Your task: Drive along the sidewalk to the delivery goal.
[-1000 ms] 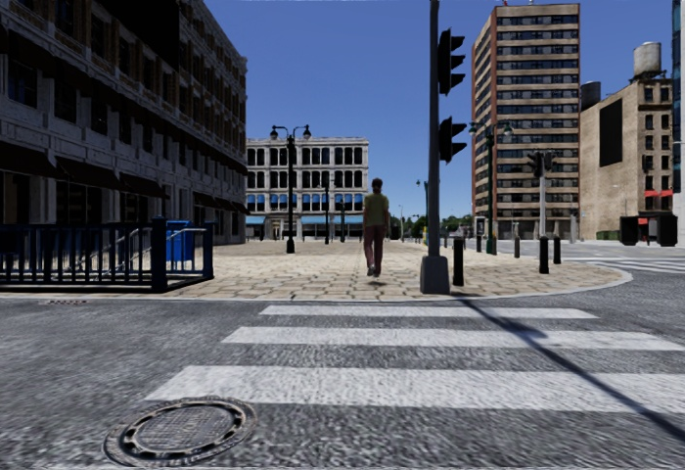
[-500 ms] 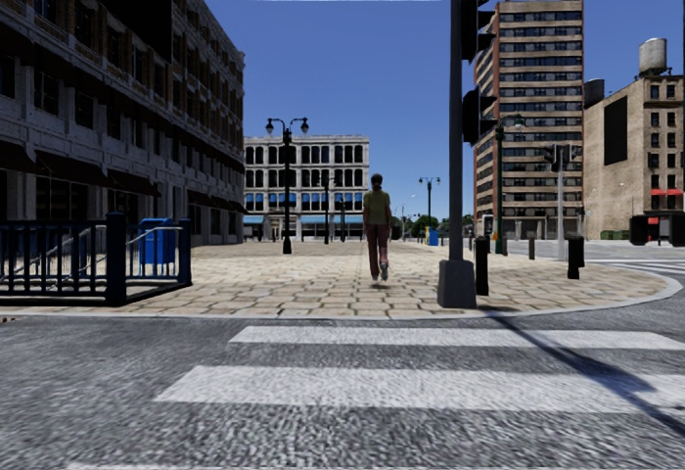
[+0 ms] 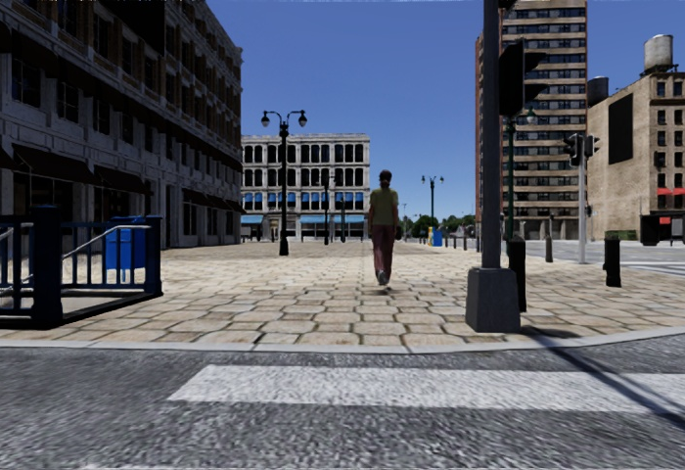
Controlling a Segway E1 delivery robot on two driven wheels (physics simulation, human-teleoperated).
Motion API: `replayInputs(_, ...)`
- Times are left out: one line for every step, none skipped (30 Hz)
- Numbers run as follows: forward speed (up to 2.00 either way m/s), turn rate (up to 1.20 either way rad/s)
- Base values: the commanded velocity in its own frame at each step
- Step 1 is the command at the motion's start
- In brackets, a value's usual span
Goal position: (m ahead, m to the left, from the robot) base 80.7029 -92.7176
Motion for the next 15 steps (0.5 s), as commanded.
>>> replayInputs(1.98, 0.00)
replayInputs(1.98, 0.00)
replayInputs(1.98, 0.00)
replayInputs(1.98, 0.00)
replayInputs(1.98, 0.00)
replayInputs(1.98, 0.00)
replayInputs(1.98, 0.00)
replayInputs(1.98, 0.00)
replayInputs(1.98, 0.00)
replayInputs(1.98, 0.00)
replayInputs(1.98, 0.00)
replayInputs(1.98, 0.00)
replayInputs(1.98, 0.00)
replayInputs(1.98, 0.00)
replayInputs(1.98, 0.00)
